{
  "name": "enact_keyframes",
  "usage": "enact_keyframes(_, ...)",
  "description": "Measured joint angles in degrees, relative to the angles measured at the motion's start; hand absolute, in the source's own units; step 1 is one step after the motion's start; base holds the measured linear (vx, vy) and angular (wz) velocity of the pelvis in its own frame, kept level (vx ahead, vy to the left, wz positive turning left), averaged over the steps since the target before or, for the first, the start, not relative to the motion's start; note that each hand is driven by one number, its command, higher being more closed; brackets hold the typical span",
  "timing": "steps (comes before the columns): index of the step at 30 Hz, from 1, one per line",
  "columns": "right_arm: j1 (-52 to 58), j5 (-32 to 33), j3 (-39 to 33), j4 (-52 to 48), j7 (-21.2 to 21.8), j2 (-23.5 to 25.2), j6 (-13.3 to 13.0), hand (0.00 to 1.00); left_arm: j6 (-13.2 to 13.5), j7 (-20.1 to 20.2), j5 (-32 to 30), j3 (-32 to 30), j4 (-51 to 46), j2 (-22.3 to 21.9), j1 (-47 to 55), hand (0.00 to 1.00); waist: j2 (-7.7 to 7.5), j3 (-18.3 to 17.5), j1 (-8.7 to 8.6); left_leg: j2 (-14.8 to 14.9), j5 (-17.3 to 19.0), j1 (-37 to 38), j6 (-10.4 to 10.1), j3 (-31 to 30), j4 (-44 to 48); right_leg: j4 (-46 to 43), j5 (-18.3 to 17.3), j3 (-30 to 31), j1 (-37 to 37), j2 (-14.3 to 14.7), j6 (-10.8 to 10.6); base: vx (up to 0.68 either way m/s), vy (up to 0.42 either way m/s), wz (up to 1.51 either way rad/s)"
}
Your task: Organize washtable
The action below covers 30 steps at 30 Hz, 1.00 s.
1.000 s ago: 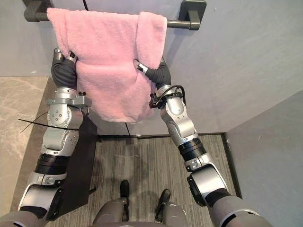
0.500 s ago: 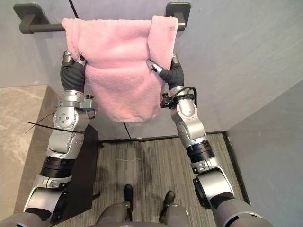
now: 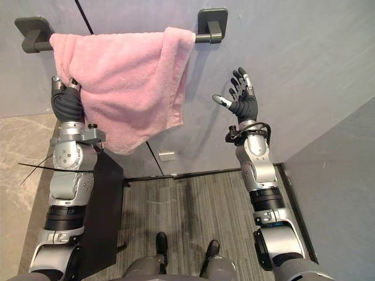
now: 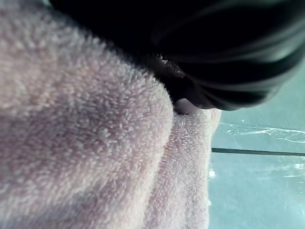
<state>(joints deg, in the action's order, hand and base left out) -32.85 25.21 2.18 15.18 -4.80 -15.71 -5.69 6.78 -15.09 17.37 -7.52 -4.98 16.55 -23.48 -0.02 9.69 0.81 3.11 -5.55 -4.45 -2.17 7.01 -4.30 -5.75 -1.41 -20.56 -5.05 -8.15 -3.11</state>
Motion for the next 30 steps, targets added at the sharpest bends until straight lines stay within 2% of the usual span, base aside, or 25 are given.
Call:
enact_keyframes(1, 0.1, 0.0, 0.0, 0.0, 0.0, 0.0, 0.0, 0.00, 0.0, 0.0, 0.0, -0.2, 0.0, 0.0, 0.0, 1.00, 0.00, 0.0, 0.00, 0.0, 0.0, 0.0, 0.0, -0.1, 0.0, 0.0, 0.0, -0.1, 0.1, 0.0, 0.0, 0.00, 0.009, 0.06)
enact_keyframes(2, 0.6, 0.0, 0.0, 0.0, 0.0, 0.0, 0.0, 0.00, 0.0, 0.0, 0.0, -0.4, 0.0, 0.0, 0.1, 0.00, 0.00, 0.0, 0.00, 0.0, 0.0, 0.1, 0.0, -0.3, 0.0, 0.1, 0.0, -0.3, 0.3, 0.0, 0.0, 0.01, 0.010, 0.09)
enact_keyframes(10, 5.9, 0.0, 0.0, 0.0, 0.3, 1.1, 0.0, 0.00, -0.1, 0.3, 0.0, -1.7, -1.1, -0.9, 7.1, 0.00, 0.43, -1.7, 0.06, 0.0, 0.0, 0.4, 0.0, -0.6, -0.8, 1.2, 0.4, -0.7, 0.9, 0.1, -0.1, 0.00, 0.002, 0.02)
enact_keyframes(19, 16.2, -0.1, 0.0, -0.9, 4.2, 2.7, 1.1, 0.00, -1.5, 5.6, -0.1, -2.1, -1.7, -4.1, 20.1, 0.00, 0.44, -1.8, 0.10, 0.0, 0.0, 1.0, 0.0, -0.5, -0.9, 2.0, 0.7, -0.7, 1.8, 0.2, -0.4, 0.00, 0.000, 0.00)
enact_keyframes(26, 26.3, -1.1, -0.3, -5.5, 5.6, 6.8, 1.1, 0.00, -2.0, 7.8, -0.2, -2.1, -1.7, -8.1, 29.4, 0.00, 0.41, -2.3, 0.11, 0.0, 0.1, 0.7, 0.0, -0.4, -0.9, 3.0, 1.2, -0.5, 1.8, 0.3, -0.6, 0.01, 0.001, 0.00)
enact_keyframes(30, 36.0, -1.0, 2.5, -10.2, 8.9, 9.7, 1.1, 0.00, -2.6, 9.0, -1.7, -2.5, -3.1, -11.2, 36.2, 0.00, 0.30, -2.9, 0.10, -0.1, 0.1, 0.7, 0.0, -0.4, -0.9, 3.1, 1.2, -0.6, 1.9, 0.3, -0.6, 0.02, 0.001, 0.01)
